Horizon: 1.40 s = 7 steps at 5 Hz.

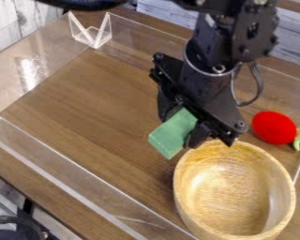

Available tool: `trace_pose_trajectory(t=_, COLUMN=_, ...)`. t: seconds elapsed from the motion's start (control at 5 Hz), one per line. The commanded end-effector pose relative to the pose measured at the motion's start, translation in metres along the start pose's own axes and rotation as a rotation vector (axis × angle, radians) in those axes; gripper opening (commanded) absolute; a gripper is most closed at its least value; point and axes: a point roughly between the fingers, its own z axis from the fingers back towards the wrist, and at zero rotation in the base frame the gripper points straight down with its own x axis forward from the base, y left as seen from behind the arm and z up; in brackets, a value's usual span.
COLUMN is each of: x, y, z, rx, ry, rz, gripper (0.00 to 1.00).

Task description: Remove the green block from the brown bowl and put it on the table

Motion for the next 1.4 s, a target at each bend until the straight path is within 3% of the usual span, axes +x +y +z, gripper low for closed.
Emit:
trace_pose_trajectory(t=0.0, x=0.008, y=-0.008, z=0.013, rx=0.011, ry=-0.04, rz=0.036, gripper=0.0)
trace_pose_trajectory(t=0.2, x=0.008, y=-0.021, z=0.018, rx=0.024, ry=-0.045, rz=0.057, gripper=0.0)
trace_pose_trajectory(t=0.4, x=0.007, y=-0.031, z=0.009, rx=0.022, ry=-0.062, rz=0.084, gripper=0.0)
trace_pose_trajectory(t=0.8, x=0.007, y=-0.016, z=-0.007, rx=0.037, ry=-0.09, rz=0.13, gripper=0.0)
trace_pose_trajectory(t=1.2, x=0.003, y=-0.005, z=-0.011, rx=0.045, ry=-0.085, rz=0.205, gripper=0.0)
